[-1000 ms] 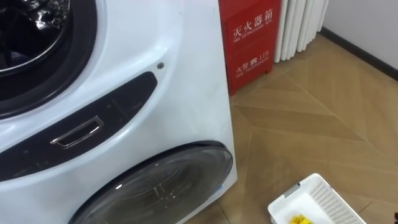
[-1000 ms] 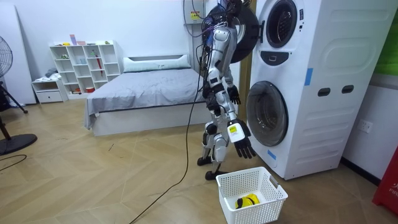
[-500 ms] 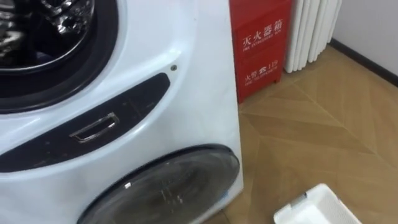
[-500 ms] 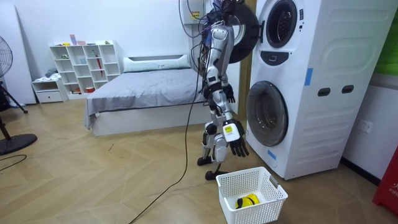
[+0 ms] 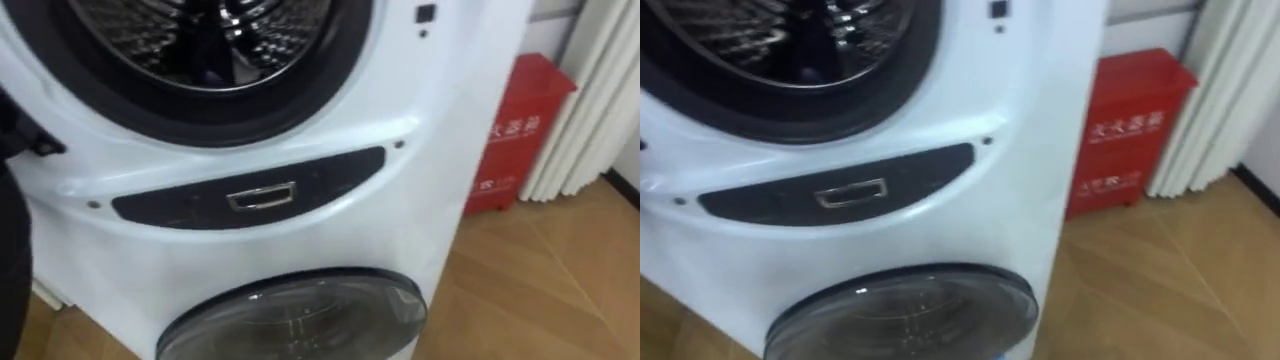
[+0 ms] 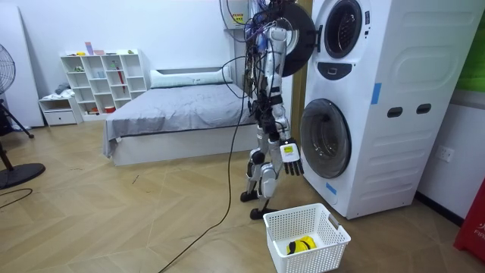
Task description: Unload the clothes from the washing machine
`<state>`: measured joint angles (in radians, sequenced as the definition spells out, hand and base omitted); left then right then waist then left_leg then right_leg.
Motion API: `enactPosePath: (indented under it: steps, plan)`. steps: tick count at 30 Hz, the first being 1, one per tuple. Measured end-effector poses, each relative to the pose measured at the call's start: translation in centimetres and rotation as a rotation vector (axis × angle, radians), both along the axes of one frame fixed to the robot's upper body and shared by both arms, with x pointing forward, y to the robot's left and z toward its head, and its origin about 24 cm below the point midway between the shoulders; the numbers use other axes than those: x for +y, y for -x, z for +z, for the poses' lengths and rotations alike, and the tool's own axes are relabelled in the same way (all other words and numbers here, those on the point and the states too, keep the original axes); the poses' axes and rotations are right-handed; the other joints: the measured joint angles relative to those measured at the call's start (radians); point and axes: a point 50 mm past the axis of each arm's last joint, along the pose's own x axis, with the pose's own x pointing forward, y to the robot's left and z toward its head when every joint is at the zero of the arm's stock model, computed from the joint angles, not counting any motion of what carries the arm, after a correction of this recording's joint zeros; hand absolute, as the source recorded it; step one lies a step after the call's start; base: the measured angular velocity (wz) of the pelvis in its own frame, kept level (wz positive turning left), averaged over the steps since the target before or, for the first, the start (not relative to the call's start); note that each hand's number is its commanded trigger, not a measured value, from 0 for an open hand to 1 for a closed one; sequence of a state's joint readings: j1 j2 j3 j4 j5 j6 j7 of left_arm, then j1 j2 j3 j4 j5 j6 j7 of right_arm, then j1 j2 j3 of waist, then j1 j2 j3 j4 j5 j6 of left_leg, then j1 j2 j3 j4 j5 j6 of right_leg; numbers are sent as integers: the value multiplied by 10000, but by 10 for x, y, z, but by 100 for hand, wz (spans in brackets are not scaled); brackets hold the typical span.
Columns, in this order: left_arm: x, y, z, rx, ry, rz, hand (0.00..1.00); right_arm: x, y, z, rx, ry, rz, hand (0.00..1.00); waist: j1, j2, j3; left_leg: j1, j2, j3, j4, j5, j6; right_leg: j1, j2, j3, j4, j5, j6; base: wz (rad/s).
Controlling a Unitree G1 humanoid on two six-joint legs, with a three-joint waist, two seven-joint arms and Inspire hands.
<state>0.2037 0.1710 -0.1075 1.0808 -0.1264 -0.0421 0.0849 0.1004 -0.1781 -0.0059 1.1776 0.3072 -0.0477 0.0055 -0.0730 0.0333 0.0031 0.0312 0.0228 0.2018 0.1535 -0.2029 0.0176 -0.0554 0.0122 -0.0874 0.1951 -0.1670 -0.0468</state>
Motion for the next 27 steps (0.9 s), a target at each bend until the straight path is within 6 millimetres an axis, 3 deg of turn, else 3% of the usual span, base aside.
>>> enactPosePath:
  steps: [5, 9, 12, 21, 27]
  plan:
    - [3, 0, 1, -49, -152, 270, 0, 16, -6, -3, 230, -417, 1305, 0, 315, -265, 30, 155, -40, -454, -28, -1, 0, 450, -16, -284, -381, 8, 5, 23]
    - [6, 2, 1, -67, -318, 543, 0, 23, -12, -4, 293, -403, 2264, 0, 621, -393, 14, 212, -38, -494, -28, -1, 0, 608, 0, -322, -518, 10, 6, 4]
    - [7, -3, 2, -123, -447, 555, 0, 27, -12, -5, 509, -328, 2816, 0, 790, -491, 52, 236, -27, -504, -28, -3, -3, 723, -2, -446, -527, 12, 4, 2]
    - [1, -4, 0, 10, -449, 384, 0, 25, -6, -6, 731, -57, 2446, 0, 803, -368, 123, 460, -26, -516, -92, -28, -29, 994, 1, -400, -520, 20, 11, 2]
    - [-2, -2, -1, 38, -521, 670, 0, 24, 3, -8, 777, -296, 1624, 0, 794, -317, 92, 586, -43, -567, -82, -28, -29, 1111, -7, -437, -571, 27, 37, 5]
